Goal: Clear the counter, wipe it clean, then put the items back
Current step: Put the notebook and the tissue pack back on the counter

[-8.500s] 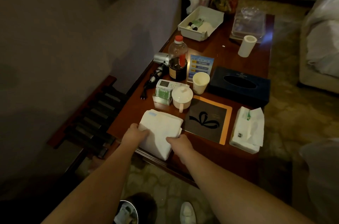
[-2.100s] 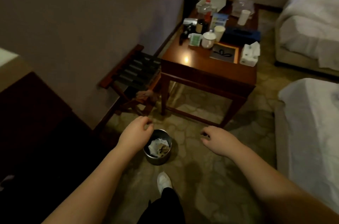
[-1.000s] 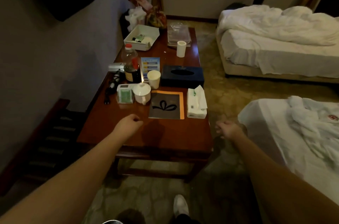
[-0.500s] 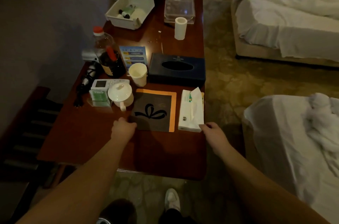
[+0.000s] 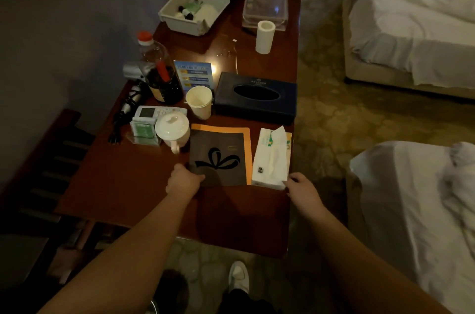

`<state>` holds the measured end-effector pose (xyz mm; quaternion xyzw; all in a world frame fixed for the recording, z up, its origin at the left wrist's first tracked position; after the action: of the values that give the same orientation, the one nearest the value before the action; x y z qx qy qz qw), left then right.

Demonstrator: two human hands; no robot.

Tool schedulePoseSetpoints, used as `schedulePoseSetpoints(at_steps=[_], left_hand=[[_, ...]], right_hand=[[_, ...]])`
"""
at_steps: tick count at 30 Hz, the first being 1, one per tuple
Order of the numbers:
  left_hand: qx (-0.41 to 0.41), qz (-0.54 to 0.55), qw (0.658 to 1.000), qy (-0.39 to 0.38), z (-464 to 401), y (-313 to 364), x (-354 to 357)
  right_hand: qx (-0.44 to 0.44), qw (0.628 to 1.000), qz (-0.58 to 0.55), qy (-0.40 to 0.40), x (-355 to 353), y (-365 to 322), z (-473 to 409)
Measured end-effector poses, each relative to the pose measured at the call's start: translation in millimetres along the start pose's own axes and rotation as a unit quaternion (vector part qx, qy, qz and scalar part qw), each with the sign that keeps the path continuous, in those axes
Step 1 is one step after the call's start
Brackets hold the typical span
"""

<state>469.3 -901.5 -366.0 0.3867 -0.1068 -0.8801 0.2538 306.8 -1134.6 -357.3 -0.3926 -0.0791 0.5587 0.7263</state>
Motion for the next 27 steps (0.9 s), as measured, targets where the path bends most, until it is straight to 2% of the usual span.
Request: schedulePoseSetpoints(at_steps=[3, 6, 8, 13, 19, 27], left_hand=[[0.030, 0.075, 0.994, -0.068, 16, -7, 2], [0.047, 0.170, 0.976, -0.125, 34, -15, 7], [0.053, 0.208, 0.965, -0.147, 43, -19, 8], [0.051, 0.271, 0.948, -0.156, 57, -31, 10], [0.011, 0.399, 0.895, -0.199, 88, -58, 4], [0.041, 0.495, 0.853, -0.162, 157, -136, -36]], right_hand=[[0.010, 0.995, -0.094, -0.014, -2, -1, 2], [0.025, 0.973, -0.224, -0.042, -1, -6, 3], [0.029, 0.964, -0.260, -0.043, 0, -7, 2], [0.018, 0.956, -0.283, -0.069, -3, -14, 1], [-0.004, 0.953, -0.296, -0.061, -3, -19, 15], [-0.100, 0.953, -0.267, -0.103, 35, -37, 97]])
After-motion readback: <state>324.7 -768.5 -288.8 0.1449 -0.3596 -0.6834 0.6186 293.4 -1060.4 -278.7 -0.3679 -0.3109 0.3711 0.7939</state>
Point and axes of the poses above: each hand's wrist, its own z-axis away from the middle knuckle, its own x-axis out of the palm, y = z × x, the point moved 1 cm from there along -z, towards the middle knuckle, and after that the axes turned 6 degrees about -y, right-handed, at the moved point
